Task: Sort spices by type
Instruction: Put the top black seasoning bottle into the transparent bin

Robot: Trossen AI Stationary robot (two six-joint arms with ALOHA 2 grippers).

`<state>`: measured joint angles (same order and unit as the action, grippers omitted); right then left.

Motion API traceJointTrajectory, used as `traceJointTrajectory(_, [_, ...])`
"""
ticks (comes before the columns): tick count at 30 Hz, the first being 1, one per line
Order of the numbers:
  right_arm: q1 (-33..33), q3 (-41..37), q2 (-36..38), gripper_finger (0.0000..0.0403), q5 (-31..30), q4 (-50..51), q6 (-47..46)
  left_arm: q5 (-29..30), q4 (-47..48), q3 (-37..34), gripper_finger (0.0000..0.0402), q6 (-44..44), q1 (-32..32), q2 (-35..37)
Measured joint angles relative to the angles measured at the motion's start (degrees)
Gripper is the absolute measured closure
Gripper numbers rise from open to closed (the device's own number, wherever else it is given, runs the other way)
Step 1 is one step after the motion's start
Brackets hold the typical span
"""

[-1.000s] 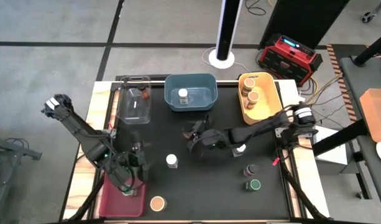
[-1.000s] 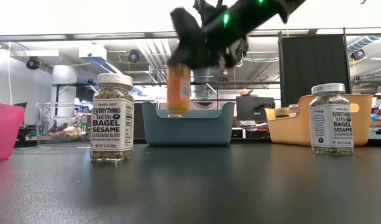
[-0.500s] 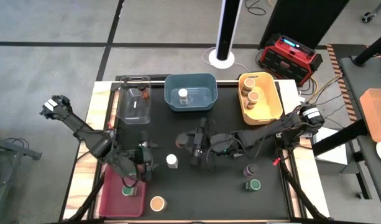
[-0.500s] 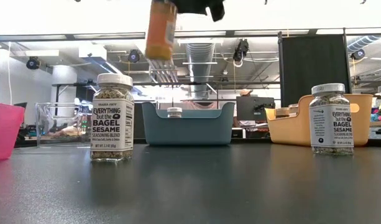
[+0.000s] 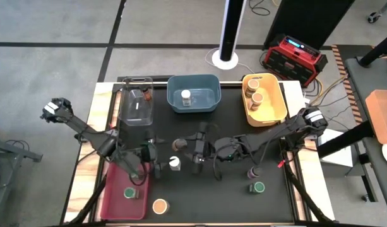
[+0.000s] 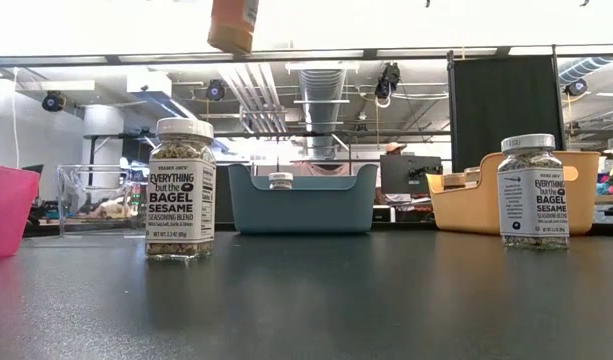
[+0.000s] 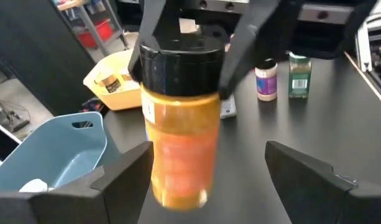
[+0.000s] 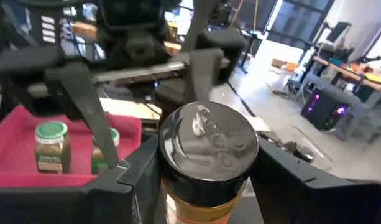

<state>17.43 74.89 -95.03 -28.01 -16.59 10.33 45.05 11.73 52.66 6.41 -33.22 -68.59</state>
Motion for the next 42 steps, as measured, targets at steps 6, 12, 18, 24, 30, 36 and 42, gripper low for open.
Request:
traceJointTrajectory(6, [0.7, -0.1, -1.1, 0.0210, 1.0, -3.8, 3.5, -0.1, -0.3, 0.0, 0.0109, -0.3, 1.4, -0.9])
traceJointTrajectory(12, [0.9, -0.1, -1.1, 0.0210, 3.1, -5.7, 4.0, -0.6, -0.4, 0.0, 0.0112, -1.2, 2.4, -2.2])
traceJointTrajectory(18, [0.8, -0.1, -1.4, 0.0208, 4.5, -6.7, 4.3, -1.0, -1.1, 0.0, 0.0168, -3.0, 2.3, -2.5])
traceJointTrajectory(24, [0.8, -0.1, -1.4, 0.0189, 4.4, -6.6, 3.9, -1.1, -1.7, -0.1, 0.0252, -3.0, 2.3, -2.5])
traceJointTrajectory(30, [0.8, -0.1, -1.4, 0.0188, 4.3, -6.6, 2.6, -1.0, -2.2, -0.1, 0.0260, -2.9, 2.3, -2.5])
traceJointTrajectory(36, [0.8, -0.1, 0.0, 0.0153, 4.0, -5.7, -0.5, -0.4, -2.6, -0.1, 0.0243, -2.9, 2.3, -2.2])
traceJointTrajectory(42, [0.8, -0.1, 1.7, 0.0099, 4.0, -3.0, -2.3, 0.2, -2.7, -0.1, 0.0241, -3.2, 2.3, -1.6])
